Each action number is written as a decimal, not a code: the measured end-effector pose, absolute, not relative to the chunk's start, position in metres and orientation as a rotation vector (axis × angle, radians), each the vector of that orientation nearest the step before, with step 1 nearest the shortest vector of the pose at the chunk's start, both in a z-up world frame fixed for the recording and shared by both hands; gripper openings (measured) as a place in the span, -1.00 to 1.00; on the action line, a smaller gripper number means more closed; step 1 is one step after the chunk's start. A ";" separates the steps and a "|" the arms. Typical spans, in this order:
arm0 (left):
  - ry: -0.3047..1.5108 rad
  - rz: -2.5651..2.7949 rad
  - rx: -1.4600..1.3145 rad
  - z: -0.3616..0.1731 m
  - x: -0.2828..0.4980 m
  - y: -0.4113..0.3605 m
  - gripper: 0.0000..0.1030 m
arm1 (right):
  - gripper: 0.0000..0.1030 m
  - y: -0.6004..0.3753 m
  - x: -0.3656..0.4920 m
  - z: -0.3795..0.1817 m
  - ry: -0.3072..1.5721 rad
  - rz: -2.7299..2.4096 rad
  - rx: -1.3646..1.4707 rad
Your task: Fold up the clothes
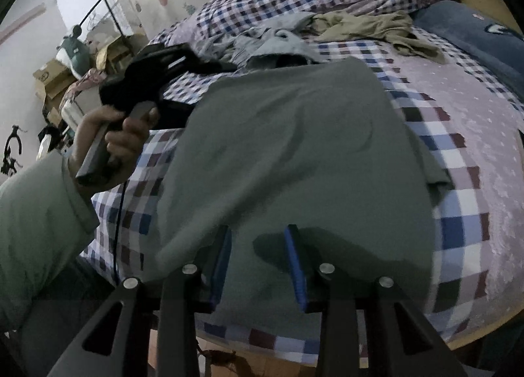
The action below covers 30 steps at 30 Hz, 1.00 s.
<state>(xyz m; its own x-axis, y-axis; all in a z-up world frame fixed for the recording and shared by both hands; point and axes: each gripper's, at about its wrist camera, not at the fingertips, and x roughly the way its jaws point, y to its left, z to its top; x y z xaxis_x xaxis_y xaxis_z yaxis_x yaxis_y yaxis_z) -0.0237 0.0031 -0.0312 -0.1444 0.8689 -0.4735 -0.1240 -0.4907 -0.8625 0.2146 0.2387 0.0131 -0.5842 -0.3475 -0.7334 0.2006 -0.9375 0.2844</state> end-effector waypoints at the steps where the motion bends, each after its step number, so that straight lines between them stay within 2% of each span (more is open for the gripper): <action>1: -0.869 1.738 -1.383 -0.031 -0.023 0.005 0.16 | -0.30 0.235 0.213 0.013 -0.236 -2.533 1.231; 9: -0.862 1.729 -1.446 -0.029 -0.026 0.008 0.17 | -0.29 0.224 0.211 0.010 -0.203 -2.518 1.238; 16: -0.680 1.811 -1.480 -0.013 -0.027 0.025 0.17 | -0.29 0.225 0.213 0.010 -0.202 -2.521 1.231; 23: -0.623 1.771 -1.452 -0.014 -0.031 0.047 0.14 | -0.29 0.219 0.215 0.011 -0.150 -2.536 1.222; 25: -0.658 1.761 -1.447 -0.016 -0.032 0.041 -0.32 | -0.29 0.214 0.215 0.013 -0.114 -2.552 1.214; 28: -0.715 1.748 -1.427 -0.017 -0.033 0.032 -0.60 | -0.29 0.208 0.216 0.014 -0.060 -2.574 1.201; 30: -0.739 1.753 -1.385 -0.010 -0.030 0.031 -0.66 | -0.28 0.203 0.216 0.016 -0.024 -2.588 1.192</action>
